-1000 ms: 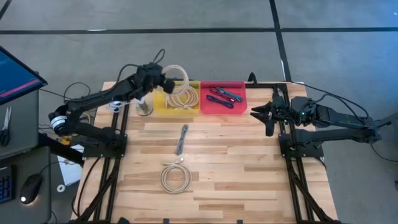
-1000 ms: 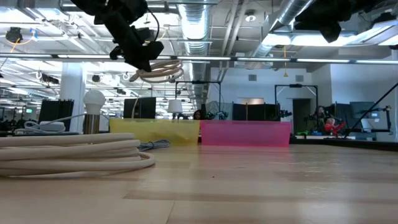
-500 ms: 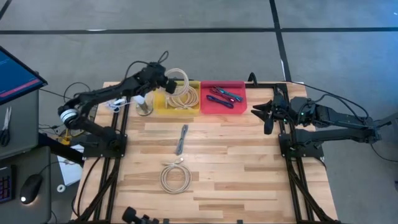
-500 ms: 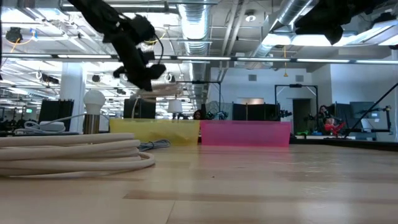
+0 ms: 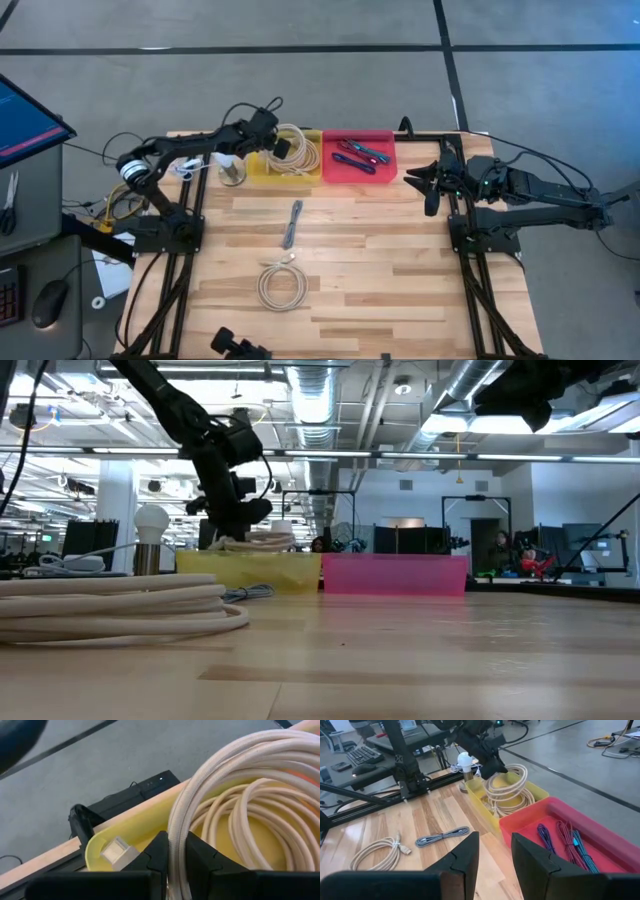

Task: Pick & Place USB Port
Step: Put the large white charger cable into the yellow bin, then put the small black and white charger cable into the red bin

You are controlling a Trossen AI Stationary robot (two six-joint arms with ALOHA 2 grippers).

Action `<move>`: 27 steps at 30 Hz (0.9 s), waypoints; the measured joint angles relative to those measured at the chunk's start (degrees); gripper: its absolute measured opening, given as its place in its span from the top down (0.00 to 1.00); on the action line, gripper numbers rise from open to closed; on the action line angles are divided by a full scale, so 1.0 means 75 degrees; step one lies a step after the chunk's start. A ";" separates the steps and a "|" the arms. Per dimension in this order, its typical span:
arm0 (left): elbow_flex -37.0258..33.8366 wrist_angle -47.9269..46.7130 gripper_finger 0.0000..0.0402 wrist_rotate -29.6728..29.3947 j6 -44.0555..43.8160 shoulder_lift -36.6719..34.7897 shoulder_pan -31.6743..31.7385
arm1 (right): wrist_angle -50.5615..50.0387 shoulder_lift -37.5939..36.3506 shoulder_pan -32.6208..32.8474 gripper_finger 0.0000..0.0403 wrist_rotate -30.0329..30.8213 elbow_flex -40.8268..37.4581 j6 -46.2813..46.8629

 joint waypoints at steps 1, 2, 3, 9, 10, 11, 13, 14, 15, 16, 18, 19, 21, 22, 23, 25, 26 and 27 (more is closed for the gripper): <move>0.0000 -0.0004 0.90 0.0001 -0.0001 0.0024 0.0000 | 0.0001 0.0000 0.0000 0.74 -0.0005 0.0000 0.0000; 0.0000 0.0011 0.90 -0.0002 -0.0030 0.0046 0.0000 | 0.0001 0.0000 0.0000 0.74 -0.0005 0.0000 0.0006; 0.0000 0.0022 0.88 -0.0002 -0.0083 0.0057 0.0000 | -0.0001 0.0000 0.0000 0.74 -0.0004 0.0000 0.0035; 0.0000 0.0045 0.69 -0.0046 -0.0283 0.0060 0.0000 | 0.0001 0.0000 0.0000 0.74 -0.0006 0.0000 0.0055; 0.0000 0.0042 0.66 -0.0046 -0.0283 0.0060 0.0000 | 0.0001 0.0000 0.0000 0.74 -0.0005 0.0000 0.0058; 0.0000 0.0034 0.63 -0.0046 -0.0286 0.0060 0.0000 | 0.0001 0.0001 0.0000 0.74 -0.0006 0.0000 0.0058; 0.0000 -0.0001 0.59 0.0040 -0.0369 0.0049 -0.0037 | 0.0001 0.0000 0.0000 0.74 -0.0008 0.0000 0.0058; -0.0002 -0.0014 0.58 0.0295 -0.0472 0.0016 -0.0038 | 0.0001 0.0000 0.0000 0.74 -0.0008 0.0000 0.0058; -0.0003 -0.0016 0.57 0.0591 -0.0550 -0.0042 -0.0040 | 0.0001 -0.0005 0.0000 0.74 -0.0025 0.0000 0.0058; -0.0003 -0.0012 0.57 0.0888 -0.0578 -0.0118 -0.0052 | 0.0001 -0.0006 0.0000 0.74 -0.0034 0.0000 0.0058; -0.0003 -0.0013 0.57 0.1450 -0.0574 -0.0315 -0.0131 | 0.0003 -0.0006 0.0000 0.74 -0.0034 0.0000 0.0058; -0.0006 -0.0024 0.58 0.1683 -0.0500 -0.0446 -0.0182 | 0.0004 -0.0006 0.0000 0.74 -0.0034 0.0000 0.0058; -0.0006 -0.0080 0.61 0.1995 -0.0241 -0.0810 -0.0346 | 0.0004 -0.0006 0.0000 0.74 -0.0034 0.0000 0.0058; -0.0006 -0.0072 0.62 0.2098 -0.0134 -0.1010 -0.0459 | 0.0004 -0.0006 0.0000 0.74 -0.0034 0.0000 0.0058; -0.0006 -0.0078 0.63 0.2178 -0.0033 -0.1235 -0.0577 | 0.0004 -0.0006 0.0000 0.74 -0.0034 0.0000 0.0058; -0.0006 -0.0087 0.66 0.2214 0.0039 -0.1729 -0.0884 | 0.0004 -0.0006 0.0000 0.74 -0.0034 0.0000 0.0058; -0.0006 -0.0085 0.67 0.2221 0.0041 -0.1997 -0.1051 | 0.0005 -0.0006 0.0000 0.74 -0.0034 0.0000 0.0058; -0.0006 -0.0080 0.69 0.2221 0.0044 -0.2263 -0.1223 | 0.0006 -0.0006 0.0004 0.74 -0.0034 0.0000 0.0058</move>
